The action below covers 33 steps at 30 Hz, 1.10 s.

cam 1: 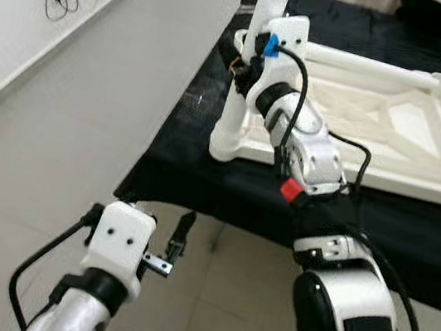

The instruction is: Building children table

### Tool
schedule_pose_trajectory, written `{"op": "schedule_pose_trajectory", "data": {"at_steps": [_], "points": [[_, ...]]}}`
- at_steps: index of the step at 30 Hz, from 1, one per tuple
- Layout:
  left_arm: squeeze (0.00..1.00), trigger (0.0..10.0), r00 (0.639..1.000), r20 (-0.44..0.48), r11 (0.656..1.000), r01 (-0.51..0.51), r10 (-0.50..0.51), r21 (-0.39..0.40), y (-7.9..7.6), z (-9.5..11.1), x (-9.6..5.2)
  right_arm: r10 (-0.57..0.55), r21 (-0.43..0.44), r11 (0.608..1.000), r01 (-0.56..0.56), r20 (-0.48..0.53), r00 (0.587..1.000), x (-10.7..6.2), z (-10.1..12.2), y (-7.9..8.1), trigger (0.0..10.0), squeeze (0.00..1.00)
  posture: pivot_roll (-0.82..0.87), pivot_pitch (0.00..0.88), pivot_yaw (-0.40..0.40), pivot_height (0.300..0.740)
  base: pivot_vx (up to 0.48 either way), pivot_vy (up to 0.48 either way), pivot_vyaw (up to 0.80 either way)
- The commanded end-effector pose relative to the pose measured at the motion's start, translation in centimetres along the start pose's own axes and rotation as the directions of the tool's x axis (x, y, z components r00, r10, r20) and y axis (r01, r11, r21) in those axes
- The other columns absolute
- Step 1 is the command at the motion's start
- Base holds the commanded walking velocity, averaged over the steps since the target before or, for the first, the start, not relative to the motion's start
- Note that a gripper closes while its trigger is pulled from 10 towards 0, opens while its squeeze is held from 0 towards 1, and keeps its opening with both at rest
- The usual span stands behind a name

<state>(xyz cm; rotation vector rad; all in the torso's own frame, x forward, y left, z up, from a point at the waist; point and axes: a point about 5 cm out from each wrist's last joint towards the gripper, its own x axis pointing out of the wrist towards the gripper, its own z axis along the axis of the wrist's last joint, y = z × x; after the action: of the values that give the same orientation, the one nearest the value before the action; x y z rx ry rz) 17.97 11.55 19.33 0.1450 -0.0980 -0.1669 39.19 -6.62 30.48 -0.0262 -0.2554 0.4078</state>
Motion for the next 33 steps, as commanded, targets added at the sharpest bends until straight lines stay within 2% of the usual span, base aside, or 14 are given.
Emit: {"op": "schedule_pose_trajectory", "data": {"at_steps": [1, 6, 10, 12, 18, 20, 21, 24, 25, 26, 28, 30, 31, 33], "points": [[0.0, 10.0, 1.0, -0.023, 1.0, 0.005, -0.005, 0.002, -0.1, -0.4, -0.1, -0.165, -0.035, 0.986, 0.162, -0.254, 0.953, -1.6, -5.8, -1.9, 10.0, 0.0, 0.1, 0.238, -0.113, 0.74, 0.0, 0.0, 0.0], [0.0, 10.0, 1.0, -0.022, 1.0, 0.008, -0.008, 0.001, -0.1, -0.5, 0.0, -0.26, -0.069, 0.966, 0.251, -0.257, 0.931, -1.9, -5.8, -2.5, 10.0, 0.0, 0.1, 0.237, -0.112, 0.74, 0.0, 0.0, 0.0], [0.0, 10.0, 1.0, -0.021, 1.0, 0.009, -0.009, 0.002, -0.1, -0.5, 0.1, -0.418, -0.093, 0.908, 0.408, -0.26, 0.871, -2.6, -6.0, -3.2, 10.0, 0.0, 0.1, 0.237, -0.11, 0.74, 0.0, 0.0, 0.0], [0.0, 10.0, 1.0, -0.02, 1.0, 0.011, -0.01, 0.004, -0.1, -0.5, 0.1, -0.435, -0.091, 0.9, 0.427, -0.265, 0.861, -2.7, -6.0, -3.3, 10.0, 0.0, 0.1, 0.236, -0.11, 0.74, 0.0, 0.0, 0.0], [0.0, 10.0, 1.0, -0.019, 1.0, 0.011, -0.011, 0.003, -0.1, -0.5, 0.1, -0.563, -0.12, 0.825, 0.552, -0.256, 0.786, -3.5, -6.1, -3.6, 10.0, 0.0, 0.1, 0.229, -0.105, 0.74, 0.0, 0.0, 0.0], [0.0, 10.0, 1.0, -0.017, 1.0, 0.012, -0.012, 0.005, -0.1, -0.5, 0.1, -0.647, -0.173, 0.762, 0.623, -0.235, 0.726, -3.7, -5.8, -3.6, 10.0, 0.0, 0.1, 0.225, -0.105, 0.74, 0.0, 0.0, 0.0], [0.0, 10.0, 1.0, -0.017, 1.0, 0.012, -0.012, 0.005, -0.1, -0.5, 0.1, -0.647, -0.173, 0.762, 0.623, -0.235, 0.726, -3.7, -5.8, -3.6, 10.0, 0.0, 0.1, 0.225, -0.105, 0.74, 0.0, 0.0, 0.0], [0.0, 10.0, 1.0, -0.014, 1.0, 0.012, -0.012, 0.006, -0.1, -0.5, 0.2, -0.736, -0.202, 0.677, 0.708, -0.175, 0.654, -3.7, -5.1, -3.1, 10.0, 0.0, 0.1, 0.22, -0.108, 0.74, 0.0, 0.0, 0.0], [0.0, 10.0, 1.0, -0.014, 1.0, 0.012, -0.012, 0.006, -0.1, -0.5, 0.2, -0.736, -0.202, 0.677, 0.708, -0.175, 0.654, -3.7, -5.1, -3.1, 10.0, 0.0, 0.1, 0.22, -0.108, 0.74, 0.0, 0.0, 0.0], [0.0, 10.0, 1.0, -0.012, 1.0, 0.011, -0.011, 0.007, 0.0, -0.5, 0.3, -0.761, -0.205, 0.649, 0.733, -0.169, 0.626, -3.6, -5.1, -2.7, 10.0, 0.0, 0.11, 0.217, -0.11, 0.74, 0.0, 0.0, 0.0], [0.0, 10.0, 1.0, -0.012, 1.0, 0.011, -0.011, 0.007, 0.0, -0.5, 0.3, -0.761, -0.205, 0.649, 0.733, -0.169, 0.626, -3.6, -5.1, -2.7, 10.0, 0.0, 0.11, 0.217, -0.11, 0.74, 0.0, 0.0, 0.0], [0.0, 10.0, 1.0, -0.008, 1.0, 0.009, -0.009, 0.01, 0.0, -0.5, 0.4, -0.809, -0.225, 0.587, 0.777, -0.175, 0.561, -3.6, -5.4, -1.6, 10.0, 0.0, 0.11, 0.21, -0.112, 0.74, 0.0, 0.0, 0.0], [0.0, 10.0, 1.0, -0.008, 1.0, 0.009, -0.009, 0.01, 0.0, -0.5, 0.4, -0.809, -0.225, 0.587, 0.777, -0.175, 0.561, -3.6, -5.4, -1.6, 10.0, 0.0, 0.11, 0.21, -0.112, 0.74, 0.0, 0.0, 0.0], [0.0, 10.0, 1.0, -0.005, 1.0, 0.008, -0.008, 0.012, 0.0, -0.4, 0.4, -0.839, -0.229, 0.544, 0.808, -0.177, 0.515, -3.4, -5.7, -1.0, 10.0, 0.0, 0.12, 0.208, -0.114, 0.74, 0.0, 0.0, 0.0]]}}
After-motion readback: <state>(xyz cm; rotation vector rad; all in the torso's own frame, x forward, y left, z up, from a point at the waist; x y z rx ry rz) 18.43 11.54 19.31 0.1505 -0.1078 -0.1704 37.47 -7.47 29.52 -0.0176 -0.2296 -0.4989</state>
